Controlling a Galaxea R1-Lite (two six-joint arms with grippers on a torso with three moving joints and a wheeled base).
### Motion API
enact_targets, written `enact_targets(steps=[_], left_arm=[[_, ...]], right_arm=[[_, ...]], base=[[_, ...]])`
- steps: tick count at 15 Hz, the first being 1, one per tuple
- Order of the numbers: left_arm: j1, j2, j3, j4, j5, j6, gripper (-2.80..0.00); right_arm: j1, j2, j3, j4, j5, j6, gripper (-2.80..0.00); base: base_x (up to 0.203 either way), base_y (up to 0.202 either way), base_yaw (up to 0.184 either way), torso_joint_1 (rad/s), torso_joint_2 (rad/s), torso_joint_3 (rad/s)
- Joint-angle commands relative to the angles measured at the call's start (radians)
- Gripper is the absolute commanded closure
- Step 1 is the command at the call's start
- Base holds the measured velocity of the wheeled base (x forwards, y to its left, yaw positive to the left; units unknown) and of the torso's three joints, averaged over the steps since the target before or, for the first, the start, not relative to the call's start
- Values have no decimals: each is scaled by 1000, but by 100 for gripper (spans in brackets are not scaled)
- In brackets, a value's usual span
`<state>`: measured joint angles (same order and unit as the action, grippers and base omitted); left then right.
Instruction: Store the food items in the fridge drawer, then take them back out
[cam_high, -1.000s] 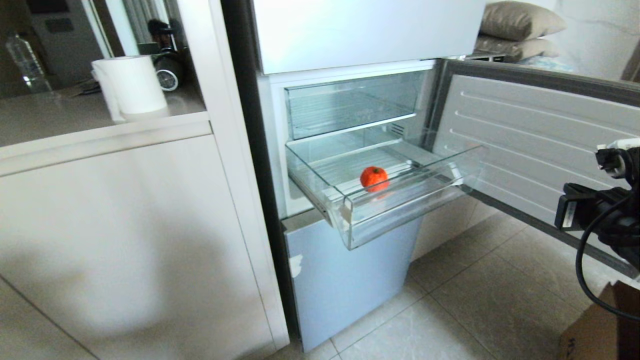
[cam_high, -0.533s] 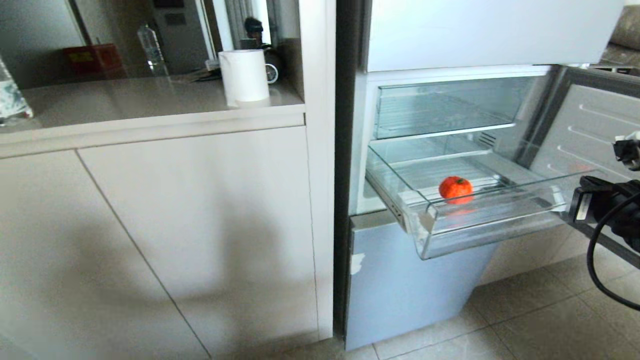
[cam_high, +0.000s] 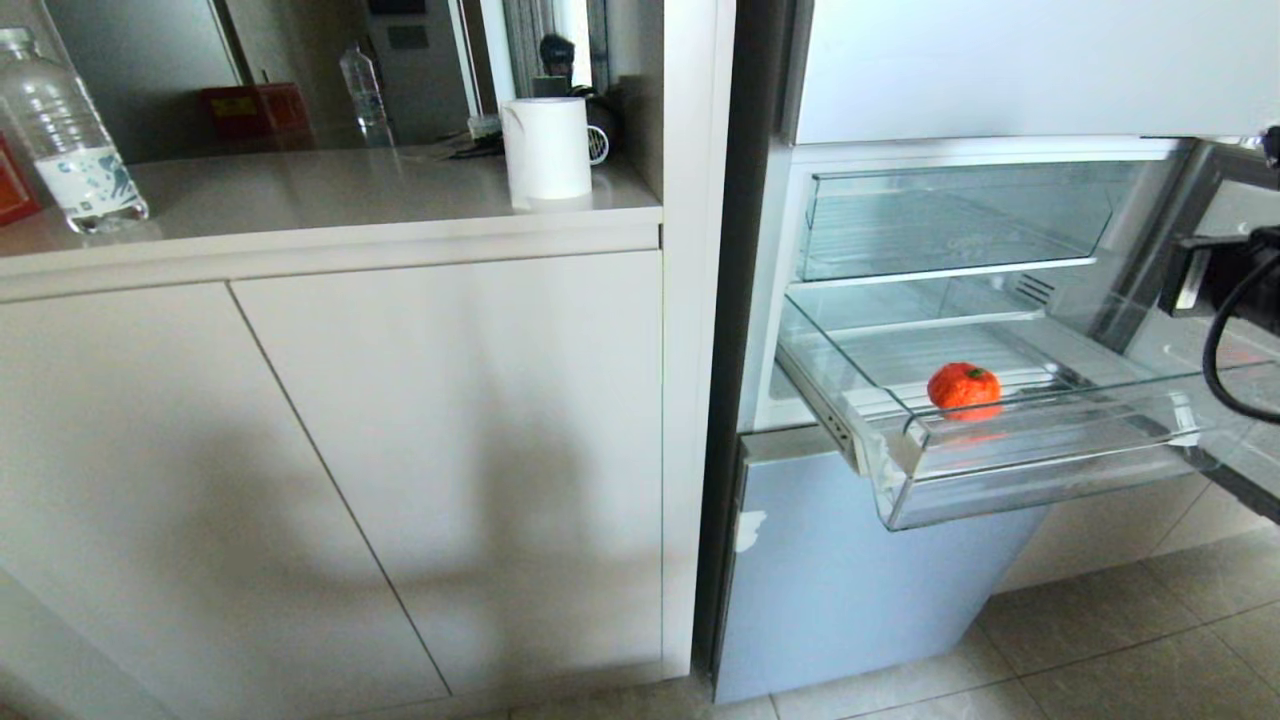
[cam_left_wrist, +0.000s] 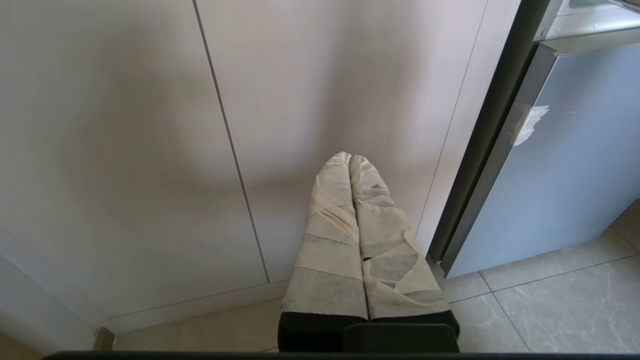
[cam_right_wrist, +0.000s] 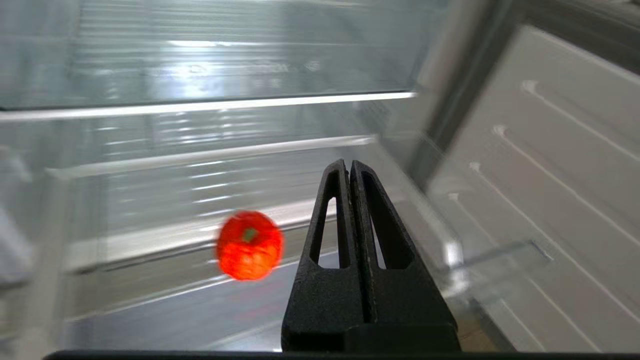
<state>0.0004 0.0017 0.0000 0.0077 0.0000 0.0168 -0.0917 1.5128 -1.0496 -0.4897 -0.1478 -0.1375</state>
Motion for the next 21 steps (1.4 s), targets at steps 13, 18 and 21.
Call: enact_targets(steps=[13,18,21], left_arm=[[1,1,0,0,2,0,0],[1,1,0,0,0,0,0],[1,1,0,0,0,0,0]], right_arm=[[46,728,-859,583,94,212,-280],[61,755,-899,637,88,307,-280],[73,761,-899,664,34,309,-280]], base=[[0,0,0,0,0,0],[0,0,0,0,0,0],[0,0,0,0,0,0]])
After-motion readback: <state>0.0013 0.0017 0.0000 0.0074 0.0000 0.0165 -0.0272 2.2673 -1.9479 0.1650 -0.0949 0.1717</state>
